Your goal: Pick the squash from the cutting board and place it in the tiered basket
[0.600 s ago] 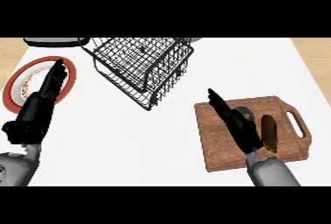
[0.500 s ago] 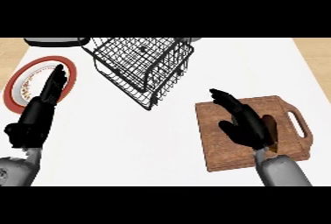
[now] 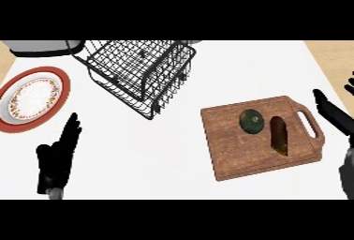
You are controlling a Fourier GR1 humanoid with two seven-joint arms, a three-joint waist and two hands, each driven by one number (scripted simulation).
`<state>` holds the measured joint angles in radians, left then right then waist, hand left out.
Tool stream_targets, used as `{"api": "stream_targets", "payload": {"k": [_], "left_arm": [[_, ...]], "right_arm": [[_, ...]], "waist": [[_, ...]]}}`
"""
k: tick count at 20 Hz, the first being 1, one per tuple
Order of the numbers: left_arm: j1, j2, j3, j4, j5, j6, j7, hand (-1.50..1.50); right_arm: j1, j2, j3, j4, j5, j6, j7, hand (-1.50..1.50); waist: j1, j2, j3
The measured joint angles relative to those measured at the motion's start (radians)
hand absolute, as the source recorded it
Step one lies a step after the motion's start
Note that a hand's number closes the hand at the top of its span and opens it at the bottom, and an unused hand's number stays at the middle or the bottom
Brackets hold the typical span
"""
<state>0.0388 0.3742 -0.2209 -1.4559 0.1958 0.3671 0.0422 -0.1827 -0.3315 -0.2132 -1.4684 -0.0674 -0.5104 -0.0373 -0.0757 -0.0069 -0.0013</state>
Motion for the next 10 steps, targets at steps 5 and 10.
{"api": "stream_targets", "payload": {"k": [5, 10], "left_arm": [[0.037, -0.071, -0.039, 0.044, -0.027, 0.013, -0.04, 0.0], [0.034, -0.09, -0.047, 0.054, -0.036, 0.01, -0.036, 0.0]], "right_arm": [[0.156, 0.075, -0.096, -0.152, -0.056, -0.056, -0.102, -1.5], [0.319, 0.016, 0.005, -0.31, 0.04, -0.022, 0.104, -1.5]], "waist": [[0.037, 0.002, 0.001], [0.053, 0.004, -0.002]]}}
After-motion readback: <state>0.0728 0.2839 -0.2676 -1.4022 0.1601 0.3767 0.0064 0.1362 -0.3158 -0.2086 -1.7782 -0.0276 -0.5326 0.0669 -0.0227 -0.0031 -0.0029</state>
